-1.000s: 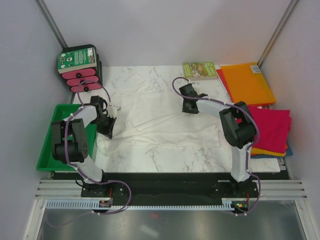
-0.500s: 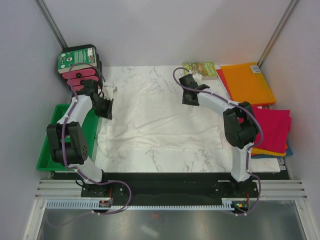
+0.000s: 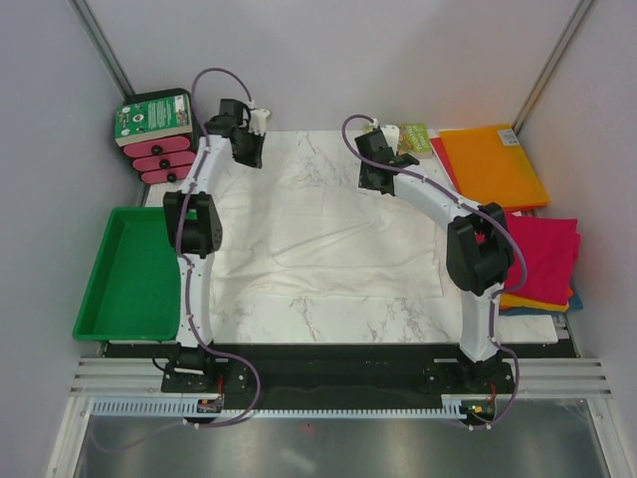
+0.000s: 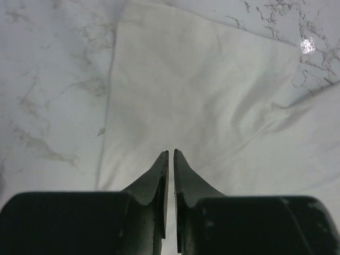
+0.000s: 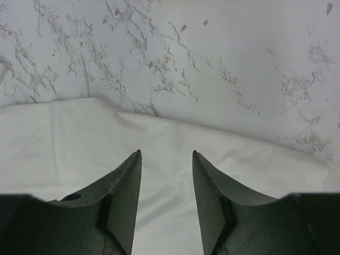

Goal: Fold and stack the t-shirts
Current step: Grap the side of the flattened tshirt furthest away from the robot with both arms

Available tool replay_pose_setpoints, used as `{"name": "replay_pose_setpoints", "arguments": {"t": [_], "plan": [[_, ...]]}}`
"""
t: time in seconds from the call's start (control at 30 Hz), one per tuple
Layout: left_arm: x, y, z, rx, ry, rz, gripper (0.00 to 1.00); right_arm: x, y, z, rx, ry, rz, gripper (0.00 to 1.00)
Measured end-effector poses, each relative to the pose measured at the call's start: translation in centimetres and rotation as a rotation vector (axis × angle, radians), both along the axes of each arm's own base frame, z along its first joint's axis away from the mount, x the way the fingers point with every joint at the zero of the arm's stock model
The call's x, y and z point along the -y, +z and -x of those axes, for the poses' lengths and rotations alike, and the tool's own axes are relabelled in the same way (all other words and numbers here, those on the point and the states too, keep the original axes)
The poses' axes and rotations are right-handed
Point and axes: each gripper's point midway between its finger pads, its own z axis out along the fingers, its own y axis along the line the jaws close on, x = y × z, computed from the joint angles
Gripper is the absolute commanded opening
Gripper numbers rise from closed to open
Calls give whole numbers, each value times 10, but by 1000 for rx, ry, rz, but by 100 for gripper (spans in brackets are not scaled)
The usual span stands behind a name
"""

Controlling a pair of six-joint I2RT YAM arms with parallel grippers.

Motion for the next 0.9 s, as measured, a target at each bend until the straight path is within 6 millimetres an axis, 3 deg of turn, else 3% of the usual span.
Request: {"name": "replay_pose_setpoints", "arguments": {"t": [0.07,0.13,0.2,0.3,0.43,0.53,0.7,0.83,0.9], "plan": [[24,-23,-6,-6,-46,-49,18,0,-1,0,-2,3,2,50],[48,-43,-3,-22,-96,-85,29,-2,-2,-1,2,6,-5,51],[68,-49,-1,-21,-134,-90,34,-4,-3,-4,7,11,-13,51],[80,-48,-4,2,-151,-86,36,-8,-11,-6,-3,19,-18,51],[70,-41,-16,42,-129,-86,36,-10,-29,-7,-30,23,-11,51],[58,-48,-15,27,-107,-109,37,-10,-39,-6,-50,23,-7,51],[43,-73,2,-59,-88,-167,32,-12,-42,-6,-52,19,-18,50],[38,-74,6,-68,-78,-189,29,-10,-51,-2,-63,16,-16,50],[35,-74,17,-94,-65,-163,29,-6,-58,5,-80,15,-9,50]]}}
